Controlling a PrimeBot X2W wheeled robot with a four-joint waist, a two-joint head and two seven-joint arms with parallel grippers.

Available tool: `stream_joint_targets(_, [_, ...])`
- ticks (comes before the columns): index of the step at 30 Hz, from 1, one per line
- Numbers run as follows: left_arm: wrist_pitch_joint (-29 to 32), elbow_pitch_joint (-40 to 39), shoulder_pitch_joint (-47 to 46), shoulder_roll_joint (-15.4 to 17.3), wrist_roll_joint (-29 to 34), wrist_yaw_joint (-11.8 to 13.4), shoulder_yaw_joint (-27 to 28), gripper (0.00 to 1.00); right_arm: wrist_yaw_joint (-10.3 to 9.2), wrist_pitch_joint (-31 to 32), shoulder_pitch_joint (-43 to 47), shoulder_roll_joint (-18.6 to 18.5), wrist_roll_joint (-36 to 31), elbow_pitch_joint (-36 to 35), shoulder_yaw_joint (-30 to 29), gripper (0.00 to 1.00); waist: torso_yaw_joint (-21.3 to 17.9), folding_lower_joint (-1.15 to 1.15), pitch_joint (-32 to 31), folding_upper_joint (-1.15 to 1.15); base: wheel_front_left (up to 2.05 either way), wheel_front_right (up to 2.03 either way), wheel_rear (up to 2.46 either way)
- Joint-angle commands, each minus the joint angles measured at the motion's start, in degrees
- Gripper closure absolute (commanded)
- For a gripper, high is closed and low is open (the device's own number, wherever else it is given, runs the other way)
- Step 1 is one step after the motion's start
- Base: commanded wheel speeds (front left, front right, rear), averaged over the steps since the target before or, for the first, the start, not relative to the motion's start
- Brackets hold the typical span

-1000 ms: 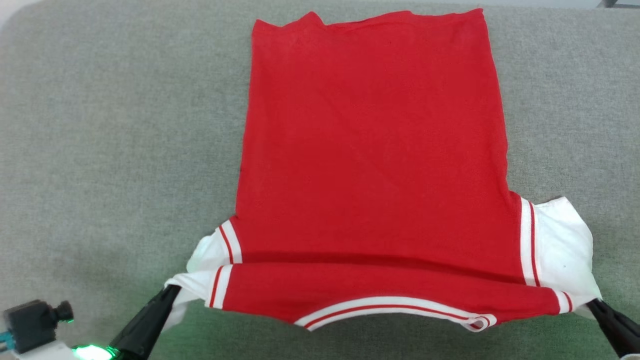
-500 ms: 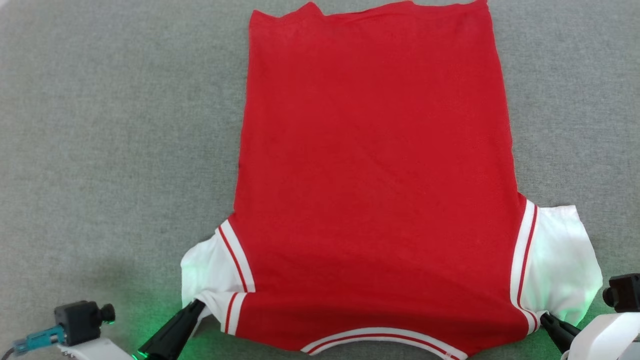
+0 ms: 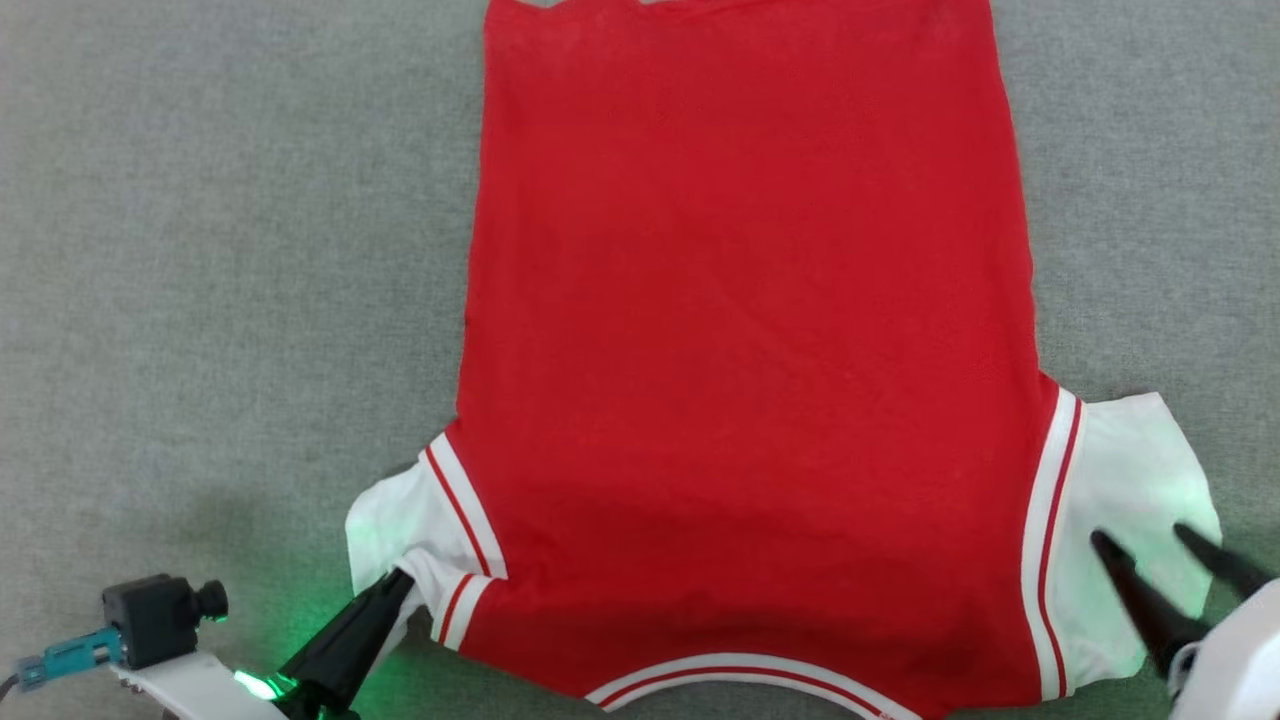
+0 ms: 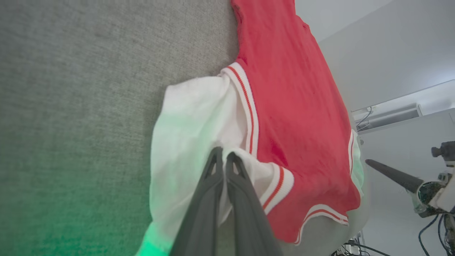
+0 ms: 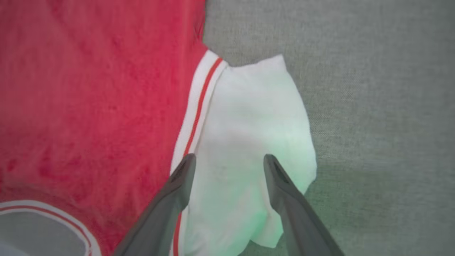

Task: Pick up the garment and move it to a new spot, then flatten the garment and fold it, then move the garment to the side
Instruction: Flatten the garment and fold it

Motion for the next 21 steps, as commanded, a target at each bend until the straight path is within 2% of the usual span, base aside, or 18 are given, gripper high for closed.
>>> stream_joint_targets(1, [-0.2, -0.5, 0.4, 0.1, 0.6, 0.1, 0.2, 1.00, -0.06, 1.8, -1.6, -0.2, 0.6, -2.3, -0.4, 0.00, 0.3, 0.00, 0.6, 0.00, 0.00, 0.00, 0.00])
stream_joint_targets(5, [-0.2, -3.1, -0.5, 0.0, 1.6, 0.1, 0.6, 1.00, -0.06, 9.9, -9.2, -0.1, 1.4, -9.1, -2.8, 0.00, 1.2, 0.00, 2.6, 0.00, 0.00, 0.00, 0.00])
stream_joint_targets(8, [-0.2, -4.8, -2.1, 0.1, 2.6, 0.1, 0.0, 1.00, -0.06, 14.8, -20.0, 0.3, -1.3, -7.5, -2.8, 0.00, 2.4, 0.00, 4.7, 0.00, 0.00, 0.00, 0.00])
stream_joint_targets(11, [-0.2, -6.6, -4.4, 0.4, 3.5, 0.1, -0.5, 1.00, -0.06, 18.0, -33.3, 0.6, -5.7, -1.9, -0.5, 0.00, 3.8, 0.00, 7.8, 0.00, 0.00, 0.00, 0.00])
stream_joint_targets(15, [-0.1, -8.3, -7.8, 0.5, 4.4, 0.1, -1.6, 1.00, -0.06, 20.4, -50.0, 1.6, -12.6, 10.3, 2.5, 0.00, 6.0, 0.00, 11.4, 0.00, 0.00, 0.00, 0.00])
stream_joint_targets(19, [-0.1, -9.4, -10.4, 0.2, 4.7, 0.1, -2.5, 1.00, -0.05, 22.4, -63.5, 3.1, -18.7, 23.3, -0.3, 0.00, 8.5, 0.00, 14.6, 0.00, 0.00, 0.00, 0.00])
stream_joint_targets(21, [-0.1, -9.9, -11.7, -0.1, 4.7, 0.1, -3.1, 1.00, -0.05, 22.9, -68.9, 2.7, -23.3, 28.6, -0.8, 0.00, 9.6, 0.00, 16.4, 0.00, 0.00, 0.00, 0.00])
